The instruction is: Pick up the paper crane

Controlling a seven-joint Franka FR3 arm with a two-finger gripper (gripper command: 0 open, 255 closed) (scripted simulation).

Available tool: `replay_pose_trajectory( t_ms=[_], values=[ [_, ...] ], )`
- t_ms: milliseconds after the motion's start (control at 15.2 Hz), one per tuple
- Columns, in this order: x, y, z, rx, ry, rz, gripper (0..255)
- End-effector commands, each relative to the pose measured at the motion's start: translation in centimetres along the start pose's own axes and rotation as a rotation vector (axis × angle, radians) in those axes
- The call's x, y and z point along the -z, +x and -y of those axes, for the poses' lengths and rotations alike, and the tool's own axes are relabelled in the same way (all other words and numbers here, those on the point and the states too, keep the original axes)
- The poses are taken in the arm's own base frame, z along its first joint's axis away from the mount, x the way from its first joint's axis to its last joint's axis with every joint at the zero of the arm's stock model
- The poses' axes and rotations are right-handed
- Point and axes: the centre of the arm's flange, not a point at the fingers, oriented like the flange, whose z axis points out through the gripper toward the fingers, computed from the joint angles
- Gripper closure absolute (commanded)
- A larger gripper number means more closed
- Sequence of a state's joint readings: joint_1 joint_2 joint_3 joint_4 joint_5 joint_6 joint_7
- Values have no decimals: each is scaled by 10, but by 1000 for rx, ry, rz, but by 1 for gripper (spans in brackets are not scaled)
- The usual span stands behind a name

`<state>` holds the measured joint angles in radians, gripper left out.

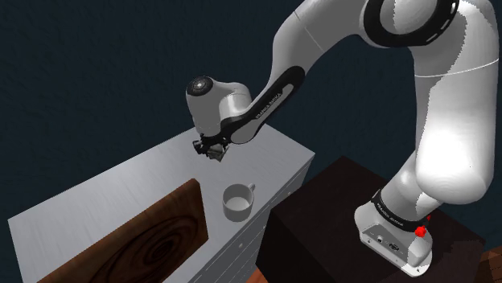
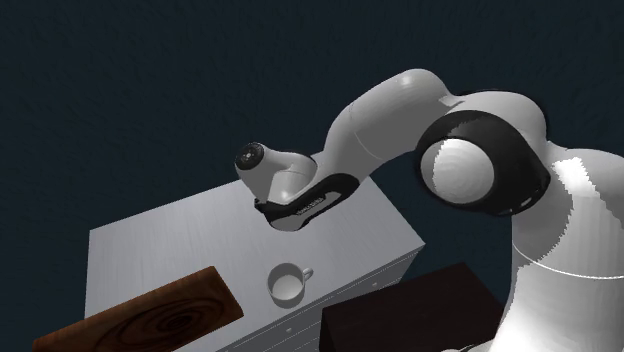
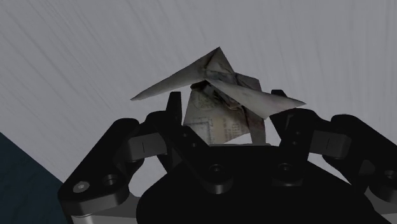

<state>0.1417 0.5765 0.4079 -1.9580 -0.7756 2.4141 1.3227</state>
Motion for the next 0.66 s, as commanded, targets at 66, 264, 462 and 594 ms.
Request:
replay_pose_trajectory(
  t_ms=[66,264,462,594],
  values=[
    [15,3,-3,0,0,0,255],
    [30,7,-5,0,0,0,255],
    [46,10,-8,0,0,0,255],
    [46,10,-8,0,0,0,255]
  ],
)
